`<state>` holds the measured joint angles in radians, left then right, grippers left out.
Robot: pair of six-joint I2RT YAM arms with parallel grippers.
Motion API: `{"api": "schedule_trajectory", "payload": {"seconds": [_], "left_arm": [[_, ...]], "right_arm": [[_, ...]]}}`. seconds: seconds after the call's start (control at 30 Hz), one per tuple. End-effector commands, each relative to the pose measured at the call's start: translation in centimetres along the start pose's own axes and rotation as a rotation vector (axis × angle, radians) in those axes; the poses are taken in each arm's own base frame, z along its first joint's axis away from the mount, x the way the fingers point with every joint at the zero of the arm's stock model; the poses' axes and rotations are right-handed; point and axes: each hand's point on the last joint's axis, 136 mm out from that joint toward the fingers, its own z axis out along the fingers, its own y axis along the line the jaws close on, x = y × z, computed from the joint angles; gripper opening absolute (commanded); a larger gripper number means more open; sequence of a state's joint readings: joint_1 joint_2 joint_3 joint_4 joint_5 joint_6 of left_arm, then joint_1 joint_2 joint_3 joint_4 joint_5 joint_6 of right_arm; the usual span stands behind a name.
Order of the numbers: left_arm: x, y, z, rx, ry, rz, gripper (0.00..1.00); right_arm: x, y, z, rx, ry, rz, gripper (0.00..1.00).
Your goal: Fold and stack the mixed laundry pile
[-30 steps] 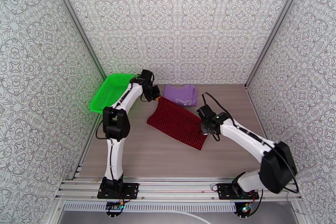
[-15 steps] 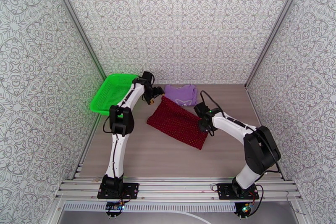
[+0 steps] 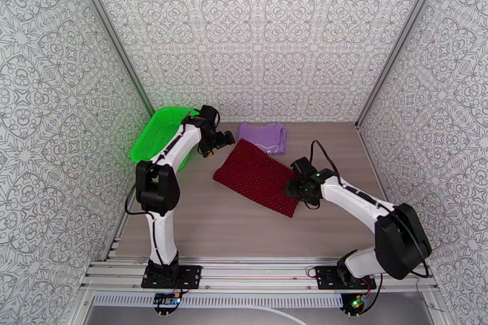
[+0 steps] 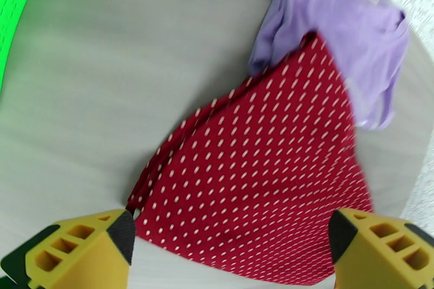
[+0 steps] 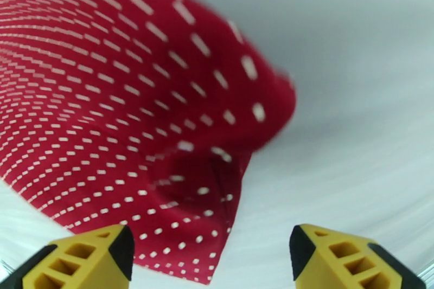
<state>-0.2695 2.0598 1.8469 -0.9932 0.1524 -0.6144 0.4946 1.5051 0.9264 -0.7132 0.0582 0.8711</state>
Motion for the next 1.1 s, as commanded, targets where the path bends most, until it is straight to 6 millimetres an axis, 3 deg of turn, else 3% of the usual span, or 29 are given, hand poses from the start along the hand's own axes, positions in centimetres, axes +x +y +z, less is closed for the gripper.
{"api": "schedule_trajectory", "payload": {"seconds": [0.0, 0.2, 0.37, 0.5, 0.6, 0.87, 0.93, 1.07], "left_arm": [[1.6, 1.4, 3.1, -0.106, 0.022, 0.062, 0.99], [2.4, 1.8, 3.9, -0.136, 0.014, 0.076, 0.99], [2.4, 1.8, 2.6, -0.132, -0.018, 0.085, 0.99], [2.5, 1.3, 1.5, -0.105, -0.031, 0.094, 0.99], [2.6, 0.8, 0.8, -0.086, -0.037, 0.103, 0.99], [3.3, 0.0, -1.3, -0.058, -0.052, 0.137, 0.99], [4.0, -0.5, -1.8, -0.035, -0.048, 0.149, 0.99], [6.2, -1.2, -2.7, -0.008, -0.036, 0.185, 0.99]], "right_arm": [[-0.2, 0.3, 0.9, -0.009, -0.007, 0.162, 0.8], [0.3, 0.9, 2.7, 0.027, 0.021, 0.199, 0.8], [0.9, 1.6, 4.8, 0.068, 0.056, 0.206, 0.79], [0.9, 1.9, 6.4, 0.103, 0.079, 0.199, 0.71], [1.3, 2.2, 7.7, 0.114, 0.103, 0.199, 0.6], [1.3, 3.0, 10.0, 0.114, 0.129, 0.16, 0.18], [1.1, 3.0, 9.8, 0.116, 0.121, 0.137, 0.0], [-0.2, 2.2, 7.7, 0.151, 0.078, 0.043, 0.0]]}}
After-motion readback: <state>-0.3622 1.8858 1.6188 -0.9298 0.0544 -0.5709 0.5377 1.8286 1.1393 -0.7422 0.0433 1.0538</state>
